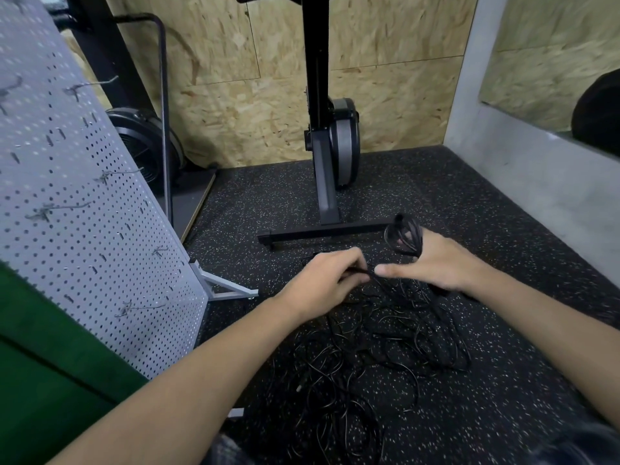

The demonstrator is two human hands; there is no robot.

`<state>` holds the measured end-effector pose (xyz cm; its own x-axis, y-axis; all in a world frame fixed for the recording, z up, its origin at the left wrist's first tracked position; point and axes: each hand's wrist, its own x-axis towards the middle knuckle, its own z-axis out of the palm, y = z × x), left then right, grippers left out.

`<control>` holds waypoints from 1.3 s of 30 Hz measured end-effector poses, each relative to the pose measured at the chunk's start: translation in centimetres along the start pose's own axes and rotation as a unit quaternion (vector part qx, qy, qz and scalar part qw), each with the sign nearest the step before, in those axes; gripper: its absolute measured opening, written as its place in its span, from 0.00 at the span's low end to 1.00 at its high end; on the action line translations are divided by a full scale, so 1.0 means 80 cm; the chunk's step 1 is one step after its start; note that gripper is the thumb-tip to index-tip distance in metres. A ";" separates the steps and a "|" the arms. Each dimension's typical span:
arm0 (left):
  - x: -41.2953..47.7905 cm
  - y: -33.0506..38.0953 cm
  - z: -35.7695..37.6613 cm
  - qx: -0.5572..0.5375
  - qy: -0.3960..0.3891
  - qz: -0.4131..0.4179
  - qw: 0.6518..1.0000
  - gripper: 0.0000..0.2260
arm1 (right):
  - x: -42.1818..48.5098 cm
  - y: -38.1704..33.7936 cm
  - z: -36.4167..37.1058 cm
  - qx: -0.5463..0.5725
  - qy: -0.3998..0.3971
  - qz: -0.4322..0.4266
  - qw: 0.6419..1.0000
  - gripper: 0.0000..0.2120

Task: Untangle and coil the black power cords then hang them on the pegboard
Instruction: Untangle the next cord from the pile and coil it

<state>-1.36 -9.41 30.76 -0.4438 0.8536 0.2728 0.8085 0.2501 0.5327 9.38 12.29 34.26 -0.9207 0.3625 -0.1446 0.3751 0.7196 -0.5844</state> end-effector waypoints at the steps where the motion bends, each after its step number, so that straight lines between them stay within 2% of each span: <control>1: 0.001 0.008 -0.001 -0.002 0.006 0.013 1.000 0.05 | 0.004 0.002 0.006 -0.010 -0.024 -0.001 1.000 0.59; 5: 0.005 0.027 0.003 -0.029 0.032 -0.010 0.999 0.14 | 0.011 0.001 0.032 -0.071 -0.120 -0.028 0.990 0.59; 8: 0.009 0.028 0.004 -0.031 0.073 -0.003 0.997 0.18 | 0.004 -0.008 0.041 -0.132 -0.159 -0.016 0.978 0.51; 10: 0.011 0.025 0.004 -0.022 0.098 0.002 0.995 0.19 | 0.004 -0.010 0.047 -0.151 -0.172 -0.024 0.973 0.40; 13: 0.012 0.018 0.004 -0.027 0.108 -0.001 0.994 0.20 | 0.003 -0.011 0.052 -0.119 -0.192 -0.055 0.972 0.11; 14: 0.011 0.015 0.003 -0.038 0.099 -0.007 0.994 0.21 | 0.002 -0.012 0.051 -0.108 -0.199 -0.067 0.972 0.09; 18: 0.002 -0.008 -0.001 -0.083 0.031 -0.093 0.992 0.16 | -0.012 -0.021 0.032 -0.031 -0.229 -0.085 0.969 0.09; 19: -0.001 -0.014 -0.002 -0.114 0.005 -0.125 0.986 0.18 | -0.013 -0.021 0.028 -0.012 -0.232 -0.092 0.968 0.09; 21: -0.006 -0.023 -0.004 -0.205 -0.052 -0.191 0.959 0.28 | -0.014 -0.020 0.018 0.017 -0.211 -0.107 0.971 0.09; 22: -0.008 -0.028 -0.002 -0.234 -0.074 -0.212 0.946 0.30 | -0.013 -0.018 0.013 0.041 -0.190 -0.112 0.974 0.10; 26: -0.011 -0.032 0.020 -0.296 -0.116 -0.249 0.915 0.15 | -0.007 -0.011 0.006 0.168 -0.080 -0.071 0.980 0.12; 30: -0.003 -0.015 0.034 -0.292 -0.049 -0.246 0.923 0.13 | 0.000 -0.008 0.018 0.229 0.017 -0.022 0.973 0.11; 32: 0.002 -0.002 0.034 -0.261 -0.038 -0.209 0.942 0.13 | 0.002 -0.006 0.023 0.260 0.045 0.018 0.964 0.16; 33: 0.004 0.008 0.033 -0.239 -0.048 -0.187 0.952 0.12 | 0.004 -0.005 0.025 0.289 0.052 0.029 0.956 0.19; 36: 0.004 0.036 0.039 -0.170 -0.079 -0.128 0.974 0.11 | 0.002 -0.005 0.035 0.334 0.043 0.062 0.939 0.39; 37: 0.005 0.041 0.043 -0.149 -0.083 -0.115 0.979 0.10 | 0.003 -0.005 0.039 0.352 0.036 0.061 0.933 0.37; 39: 0.006 0.042 0.047 -0.125 -0.096 -0.106 0.982 0.10 | 0.003 -0.007 0.040 0.392 0.017 0.053 0.918 0.22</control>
<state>2.60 -6.41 29.69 -0.4909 0.8712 -0.0094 0.5751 0.3321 0.7477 8.58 10.07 32.03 -0.8747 0.4338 -0.2162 0.2567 0.0362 -0.9658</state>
